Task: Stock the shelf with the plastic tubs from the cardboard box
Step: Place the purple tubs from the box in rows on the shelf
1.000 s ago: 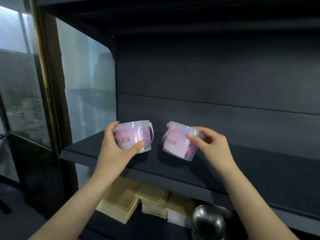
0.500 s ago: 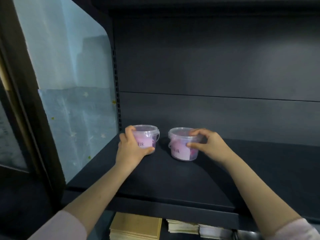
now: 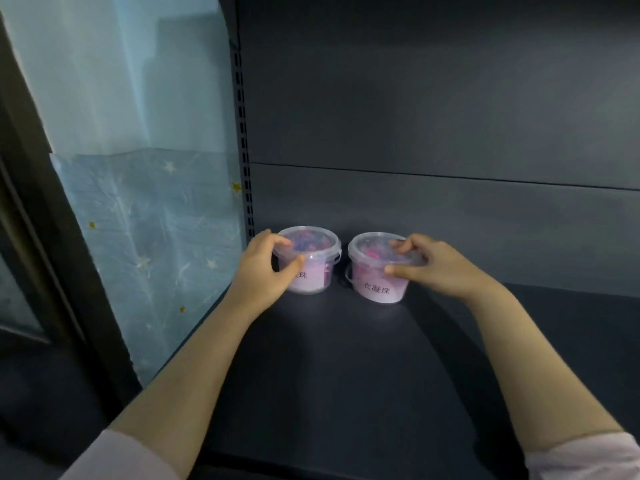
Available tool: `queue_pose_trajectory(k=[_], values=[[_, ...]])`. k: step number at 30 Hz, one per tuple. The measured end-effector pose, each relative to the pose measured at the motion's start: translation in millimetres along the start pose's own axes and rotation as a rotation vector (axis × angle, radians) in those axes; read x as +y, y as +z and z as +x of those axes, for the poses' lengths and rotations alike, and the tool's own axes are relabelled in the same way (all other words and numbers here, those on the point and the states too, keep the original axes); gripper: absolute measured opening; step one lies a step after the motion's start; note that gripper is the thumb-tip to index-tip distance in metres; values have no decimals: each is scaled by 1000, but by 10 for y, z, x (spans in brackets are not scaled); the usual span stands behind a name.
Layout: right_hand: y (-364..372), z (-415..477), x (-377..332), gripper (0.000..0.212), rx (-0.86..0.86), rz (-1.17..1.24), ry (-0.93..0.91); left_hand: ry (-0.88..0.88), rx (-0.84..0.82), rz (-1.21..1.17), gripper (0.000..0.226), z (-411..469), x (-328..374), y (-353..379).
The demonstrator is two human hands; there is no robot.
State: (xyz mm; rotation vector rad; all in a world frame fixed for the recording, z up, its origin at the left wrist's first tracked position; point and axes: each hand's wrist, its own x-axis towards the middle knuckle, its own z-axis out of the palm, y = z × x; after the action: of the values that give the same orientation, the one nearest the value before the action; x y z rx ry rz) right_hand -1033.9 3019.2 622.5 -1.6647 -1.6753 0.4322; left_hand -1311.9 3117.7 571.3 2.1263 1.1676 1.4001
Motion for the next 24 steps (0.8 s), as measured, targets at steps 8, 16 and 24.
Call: queue_pose_trajectory(k=[8, 16, 24], values=[[-25, 65, 77, 36, 22, -143, -68, -45, 53, -125, 26, 87, -90, 125], [212, -17, -21, 41, 110, -337, -144, -80, 27, -289, 26, 60, -191, 178], [271, -55, -56, 40, 233, -266, -102, -125, 0, -355, 36, 49, -197, 186]])
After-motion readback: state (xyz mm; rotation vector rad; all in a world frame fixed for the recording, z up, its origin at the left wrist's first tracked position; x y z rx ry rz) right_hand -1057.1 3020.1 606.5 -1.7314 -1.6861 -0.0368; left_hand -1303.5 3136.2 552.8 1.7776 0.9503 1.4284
